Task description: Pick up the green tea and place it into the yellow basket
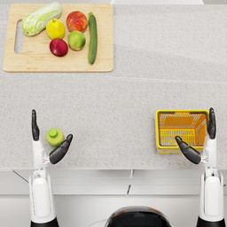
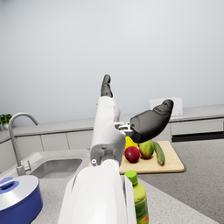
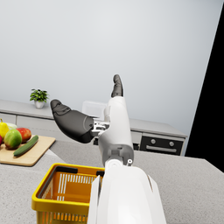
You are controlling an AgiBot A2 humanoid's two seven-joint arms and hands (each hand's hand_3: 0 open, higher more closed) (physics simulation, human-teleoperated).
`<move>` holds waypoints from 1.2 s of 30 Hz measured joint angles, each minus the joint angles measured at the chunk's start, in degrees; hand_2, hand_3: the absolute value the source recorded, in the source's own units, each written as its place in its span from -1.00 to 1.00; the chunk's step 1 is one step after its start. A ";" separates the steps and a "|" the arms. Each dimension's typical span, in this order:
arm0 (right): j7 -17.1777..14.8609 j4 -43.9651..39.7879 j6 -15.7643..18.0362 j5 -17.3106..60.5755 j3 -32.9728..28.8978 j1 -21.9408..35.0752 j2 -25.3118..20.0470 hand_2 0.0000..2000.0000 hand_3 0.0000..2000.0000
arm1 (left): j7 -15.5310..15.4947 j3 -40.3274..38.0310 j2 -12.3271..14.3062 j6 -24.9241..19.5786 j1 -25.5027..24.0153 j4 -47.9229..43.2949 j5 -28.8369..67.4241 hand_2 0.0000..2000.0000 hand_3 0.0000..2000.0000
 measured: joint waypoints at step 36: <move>0.02 -1.42 -0.02 1.21 3.65 0.88 -3.28 -1.00 -1.00 | 0.04 6.41 4.52 -2.93 4.26 41.51 1.25 1.00 0.96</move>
